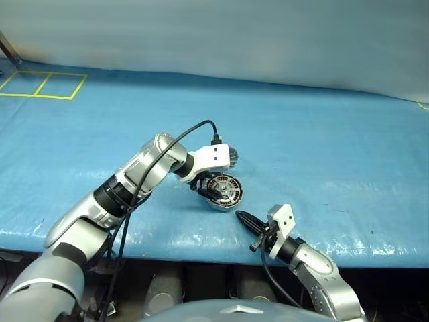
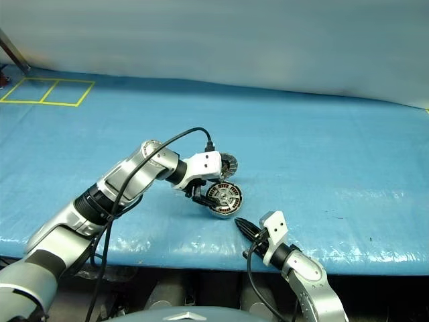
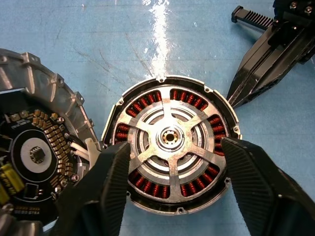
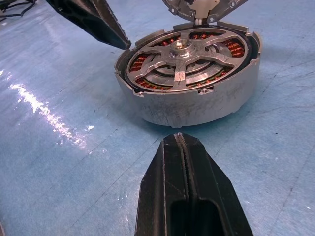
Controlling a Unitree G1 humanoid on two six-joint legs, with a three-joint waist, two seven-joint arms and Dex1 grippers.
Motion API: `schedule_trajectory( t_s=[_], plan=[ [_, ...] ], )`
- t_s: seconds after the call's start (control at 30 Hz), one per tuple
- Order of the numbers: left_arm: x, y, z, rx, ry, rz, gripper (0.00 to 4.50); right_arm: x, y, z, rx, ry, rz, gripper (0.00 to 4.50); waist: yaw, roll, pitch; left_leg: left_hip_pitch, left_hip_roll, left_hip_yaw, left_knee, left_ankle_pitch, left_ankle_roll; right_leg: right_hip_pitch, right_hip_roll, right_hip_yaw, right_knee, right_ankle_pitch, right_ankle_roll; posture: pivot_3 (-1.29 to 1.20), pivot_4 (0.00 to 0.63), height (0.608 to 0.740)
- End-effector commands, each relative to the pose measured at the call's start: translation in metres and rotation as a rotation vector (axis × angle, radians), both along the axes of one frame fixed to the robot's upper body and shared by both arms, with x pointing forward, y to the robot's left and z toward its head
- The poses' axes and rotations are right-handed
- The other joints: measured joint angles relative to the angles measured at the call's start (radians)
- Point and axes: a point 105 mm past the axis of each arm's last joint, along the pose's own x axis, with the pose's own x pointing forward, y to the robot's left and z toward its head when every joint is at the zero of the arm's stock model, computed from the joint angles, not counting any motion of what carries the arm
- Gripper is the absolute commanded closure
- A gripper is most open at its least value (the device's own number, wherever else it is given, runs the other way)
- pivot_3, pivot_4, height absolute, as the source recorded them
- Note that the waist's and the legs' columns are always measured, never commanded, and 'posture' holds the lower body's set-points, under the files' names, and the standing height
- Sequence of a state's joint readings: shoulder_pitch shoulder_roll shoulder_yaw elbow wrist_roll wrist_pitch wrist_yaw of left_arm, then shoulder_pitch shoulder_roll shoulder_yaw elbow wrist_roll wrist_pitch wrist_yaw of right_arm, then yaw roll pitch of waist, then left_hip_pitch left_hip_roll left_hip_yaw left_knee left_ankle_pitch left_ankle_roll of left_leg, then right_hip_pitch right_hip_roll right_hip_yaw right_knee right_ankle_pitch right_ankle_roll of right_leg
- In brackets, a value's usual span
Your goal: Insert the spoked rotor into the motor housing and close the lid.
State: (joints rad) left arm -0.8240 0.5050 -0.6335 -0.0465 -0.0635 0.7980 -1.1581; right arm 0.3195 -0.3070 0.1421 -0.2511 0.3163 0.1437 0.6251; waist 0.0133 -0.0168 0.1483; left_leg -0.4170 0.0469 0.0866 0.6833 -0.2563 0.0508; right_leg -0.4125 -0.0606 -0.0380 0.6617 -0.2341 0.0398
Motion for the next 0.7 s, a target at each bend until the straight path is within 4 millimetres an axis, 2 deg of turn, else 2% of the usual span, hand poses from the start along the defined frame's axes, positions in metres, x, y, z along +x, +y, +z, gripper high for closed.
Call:
schedule_trajectory(
  t_s=[0.03, 0.1, 0.17, 0.4, 0.47, 0.53, 0.63, 0.7],
  plan=[
    [-0.006, -0.012, 0.023, -0.091, 0.0, -0.047, 0.02, 0.002, -0.003, 0.007, 0.003, -0.022, -0.009, 4.5, 0.0, 0.0, 0.0, 0.0, 0.0, 0.0, 0.0, 0.0, 0.0, 0.0, 0.0, 0.0, 0.0, 0.0, 0.0, 0.0, 0.15, 0.74],
    [-0.013, -0.017, 0.03, -0.15, 0.04, -0.059, 0.13, 0.002, -0.005, 0.008, 0.003, -0.022, -0.018, 4.5, 0.0, 0.0, 0.0, 0.0, 0.0, 0.0, 0.0, 0.0, 0.0, 0.0, 0.0, 0.0, 0.0, 0.0, 0.0, 0.0, 0.15, 0.74],
    [-0.022, -0.018, 0.035, -0.189, 0.084, -0.081, 0.66, 0.001, -0.008, 0.008, -0.004, -0.022, -0.024, 4.5, 0.0, 0.0, 0.0, 0.0, 0.0, 0.0, 0.0, 0.0, 0.0, 0.0, 0.0, 0.0, 0.0, 0.0, 0.0, 0.0, 0.15, 0.74],
    [-0.044, -0.018, 0.051, -0.349, 0.176, -0.099, 3.05, 0.002, -0.017, 0.011, -0.026, -0.03, -0.058, 4.5, -0.002, 0.0, 0.0, 0.0, 0.0, 0.0, 0.0, 0.0, 0.0, 0.0, 0.0, 0.0, 0.001, 0.0, 0.0, 0.0, 0.15, 0.74],
    [-0.043, -0.016, 0.073, -0.503, 0.179, -0.073, 3.67, 0.004, -0.022, 0.015, -0.025, -0.042, -0.083, 4.5, -0.001, 0.0, 0.0, 0.0, 0.001, 0.0, 0.0, 0.0, 0.0, 0.0, 0.0, 0.0, 0.001, 0.0, 0.0, 0.0, 0.15, 0.74],
    [-0.033, -0.01, 0.094, -0.644, 0.15, 0.003, 4.41, 0.005, -0.025, 0.018, -0.025, -0.048, -0.093, 4.5, 0.0, 0.0, 0.0, 0.0, 0.001, -0.001, 0.001, 0.0, 0.0, 0.0, -0.001, 0.0, 0.001, 0.0, 0.0, 0.0, 0.15, 0.74],
    [-0.009, 0.014, 0.12, -0.831, 0.052, 0.172, 4.46, 0.006, -0.025, 0.025, -0.008, -0.067, -0.102, 4.5, 0.0, 0.0, 0.0, 0.001, 0.0, -0.002, 0.002, 0.0, 0.0, 0.002, -0.001, -0.001, 0.001, 0.0, 0.001, 0.0, 0.15, 0.74],
    [0.007, 0.034, 0.127, -0.902, -0.032, 0.295, 4.46, 0.008, -0.024, 0.031, 0.012, -0.087, -0.112, 4.5, -0.004, 0.001, 0.0, 0.002, 0.001, -0.001, 0.001, 0.001, -0.001, 0.002, 0.0, 0.0, 0.001, 0.0, 0.001, 0.0, 0.15, 0.74]
  ],
)
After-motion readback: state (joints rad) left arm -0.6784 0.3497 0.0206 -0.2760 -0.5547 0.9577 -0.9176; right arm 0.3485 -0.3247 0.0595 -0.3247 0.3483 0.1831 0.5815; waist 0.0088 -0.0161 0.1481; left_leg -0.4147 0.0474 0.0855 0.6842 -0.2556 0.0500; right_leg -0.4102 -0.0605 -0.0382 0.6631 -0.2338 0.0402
